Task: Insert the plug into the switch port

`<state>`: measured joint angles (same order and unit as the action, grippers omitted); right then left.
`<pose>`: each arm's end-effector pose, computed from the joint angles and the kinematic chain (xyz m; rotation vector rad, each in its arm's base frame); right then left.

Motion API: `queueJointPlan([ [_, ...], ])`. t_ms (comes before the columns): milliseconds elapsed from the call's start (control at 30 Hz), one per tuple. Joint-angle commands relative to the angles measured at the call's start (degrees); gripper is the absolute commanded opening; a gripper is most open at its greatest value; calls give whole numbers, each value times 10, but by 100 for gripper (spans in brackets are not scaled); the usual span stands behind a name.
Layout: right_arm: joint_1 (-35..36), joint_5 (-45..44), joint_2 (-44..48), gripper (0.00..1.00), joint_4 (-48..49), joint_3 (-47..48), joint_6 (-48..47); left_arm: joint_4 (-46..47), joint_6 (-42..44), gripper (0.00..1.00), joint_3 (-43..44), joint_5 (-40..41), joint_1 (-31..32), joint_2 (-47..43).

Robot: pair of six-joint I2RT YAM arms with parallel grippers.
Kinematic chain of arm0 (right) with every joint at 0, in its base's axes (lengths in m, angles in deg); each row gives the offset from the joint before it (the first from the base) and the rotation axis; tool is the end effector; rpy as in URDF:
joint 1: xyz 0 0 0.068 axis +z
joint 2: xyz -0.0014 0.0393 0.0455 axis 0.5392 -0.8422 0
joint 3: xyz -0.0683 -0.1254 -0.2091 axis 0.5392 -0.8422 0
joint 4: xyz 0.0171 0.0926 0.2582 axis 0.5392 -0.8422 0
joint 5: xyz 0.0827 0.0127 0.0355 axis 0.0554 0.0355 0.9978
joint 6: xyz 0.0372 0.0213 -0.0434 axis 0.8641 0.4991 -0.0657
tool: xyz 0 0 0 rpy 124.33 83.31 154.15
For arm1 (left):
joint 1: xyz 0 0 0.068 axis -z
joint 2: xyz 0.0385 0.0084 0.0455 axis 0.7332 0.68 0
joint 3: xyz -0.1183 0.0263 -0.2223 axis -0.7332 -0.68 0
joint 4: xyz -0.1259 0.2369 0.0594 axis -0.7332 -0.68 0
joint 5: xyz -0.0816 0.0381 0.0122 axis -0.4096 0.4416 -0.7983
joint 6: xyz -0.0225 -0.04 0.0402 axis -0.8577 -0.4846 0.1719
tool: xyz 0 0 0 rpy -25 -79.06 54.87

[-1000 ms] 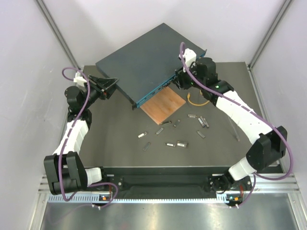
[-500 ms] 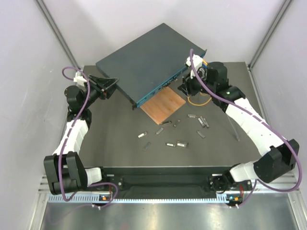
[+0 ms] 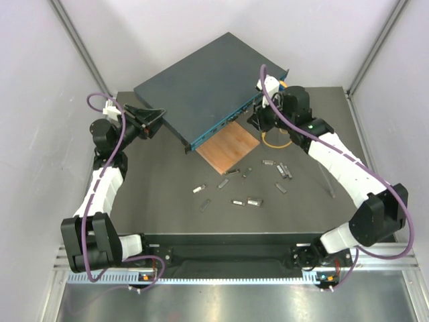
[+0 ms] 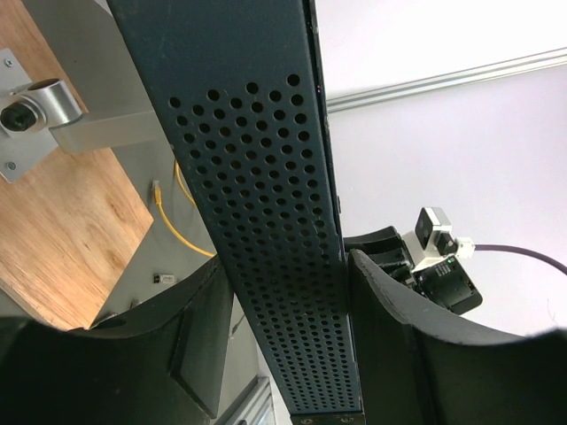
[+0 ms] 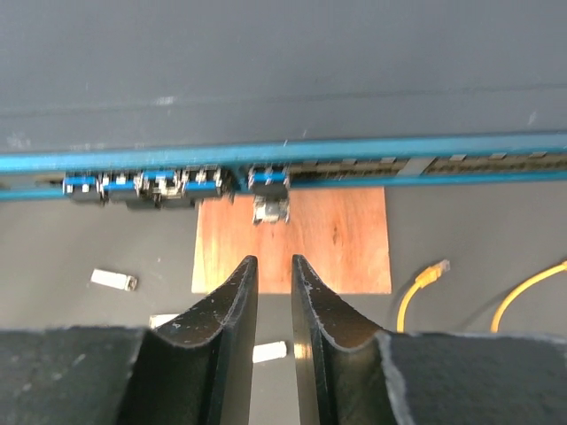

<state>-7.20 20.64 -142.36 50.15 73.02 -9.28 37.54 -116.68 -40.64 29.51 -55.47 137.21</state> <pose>0.3225 0.1689 0.3406 -0.6978 1.8668 0.5574 0.3115 0.0135 0.2997 -0.5789 1.6497 -1.4801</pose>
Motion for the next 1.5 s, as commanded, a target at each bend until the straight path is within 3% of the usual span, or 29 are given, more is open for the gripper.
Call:
queueJointPlan([
  [0, -1, -12, -4, 21, 60, 31, 23, 23, 50, 0, 21, 0, 5, -1],
  [267, 0, -30, -30, 17, 97, 47, 32, 24, 51, 0, 20, -1, 4, 2],
  [933, 2, -22, -51, 18, 147, 75, 170, 21, 54, 0, 9, -1, 4, 3],
  [1467, 31, -61, -102, 9, 131, 177, 236, 22, 62, 0, 0, -2, 5, -4],
])
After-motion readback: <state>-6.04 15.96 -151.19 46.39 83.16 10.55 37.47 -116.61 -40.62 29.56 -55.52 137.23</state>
